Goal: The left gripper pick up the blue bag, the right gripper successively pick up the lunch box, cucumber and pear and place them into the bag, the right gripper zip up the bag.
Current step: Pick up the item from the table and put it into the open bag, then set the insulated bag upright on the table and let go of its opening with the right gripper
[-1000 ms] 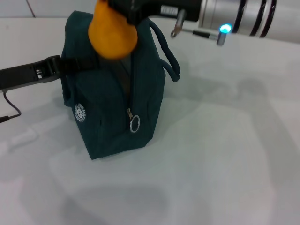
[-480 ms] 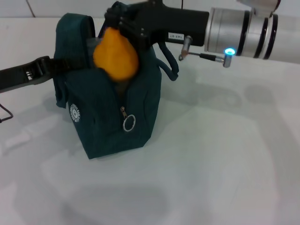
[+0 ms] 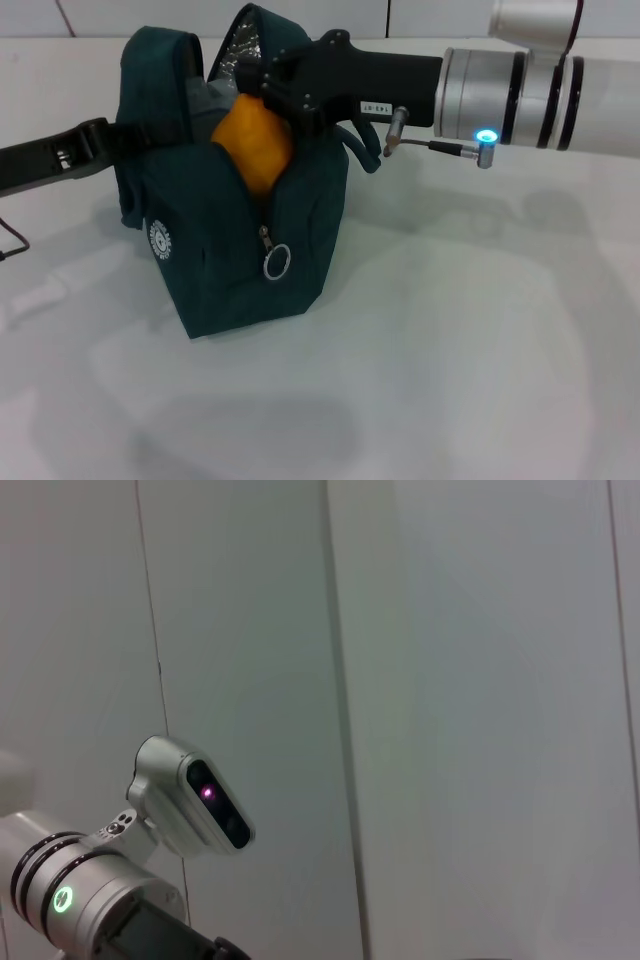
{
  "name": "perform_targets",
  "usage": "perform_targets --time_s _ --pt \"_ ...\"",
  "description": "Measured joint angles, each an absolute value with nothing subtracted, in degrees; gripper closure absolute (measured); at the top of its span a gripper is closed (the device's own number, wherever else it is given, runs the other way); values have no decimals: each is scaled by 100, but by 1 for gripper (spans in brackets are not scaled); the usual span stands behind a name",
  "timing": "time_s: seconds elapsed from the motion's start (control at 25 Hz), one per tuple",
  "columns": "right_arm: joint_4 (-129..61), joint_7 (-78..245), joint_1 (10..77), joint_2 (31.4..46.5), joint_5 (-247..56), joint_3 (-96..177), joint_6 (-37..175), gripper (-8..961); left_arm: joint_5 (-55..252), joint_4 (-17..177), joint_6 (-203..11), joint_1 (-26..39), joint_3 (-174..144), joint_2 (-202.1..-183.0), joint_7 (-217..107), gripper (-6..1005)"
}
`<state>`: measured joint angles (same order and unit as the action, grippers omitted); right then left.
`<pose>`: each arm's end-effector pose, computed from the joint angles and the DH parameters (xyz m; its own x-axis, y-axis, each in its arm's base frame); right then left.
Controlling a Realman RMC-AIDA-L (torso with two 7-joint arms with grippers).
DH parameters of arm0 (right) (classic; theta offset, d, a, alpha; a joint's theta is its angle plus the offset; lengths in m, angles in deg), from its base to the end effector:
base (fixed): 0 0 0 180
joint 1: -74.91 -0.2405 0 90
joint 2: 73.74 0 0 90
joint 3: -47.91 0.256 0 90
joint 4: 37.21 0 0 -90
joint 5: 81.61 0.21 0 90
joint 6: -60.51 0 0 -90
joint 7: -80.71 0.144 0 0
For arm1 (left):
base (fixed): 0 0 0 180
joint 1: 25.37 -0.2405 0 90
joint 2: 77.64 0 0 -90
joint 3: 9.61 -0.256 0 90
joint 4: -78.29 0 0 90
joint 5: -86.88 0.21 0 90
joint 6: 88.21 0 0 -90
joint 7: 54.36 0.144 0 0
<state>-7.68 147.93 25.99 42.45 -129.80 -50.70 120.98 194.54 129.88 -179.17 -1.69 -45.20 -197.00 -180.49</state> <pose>0.0880 0.3974 -0.0734 0.7553 -0.0576 -0.6528 -0.2175 -0.9617 -0.1669 -0.2717 0.3271 0.0614 0.2134 0.7286 0.6509 0.8890 -0.4212 0.1799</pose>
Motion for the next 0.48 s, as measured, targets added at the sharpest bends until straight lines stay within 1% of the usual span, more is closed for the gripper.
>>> perform_targets --time_s 0.2,0.48 --pt "-767 14798 2609 4245 -12882 -5086 12088 916 19454 12988 -17918 -165 -4520 -19700 -18049 949" --pt "-662 14802 2816 4219 -12723 -4876 12111 782 19449 12988 -17917 -194 -4520 -19693 -18055 949"
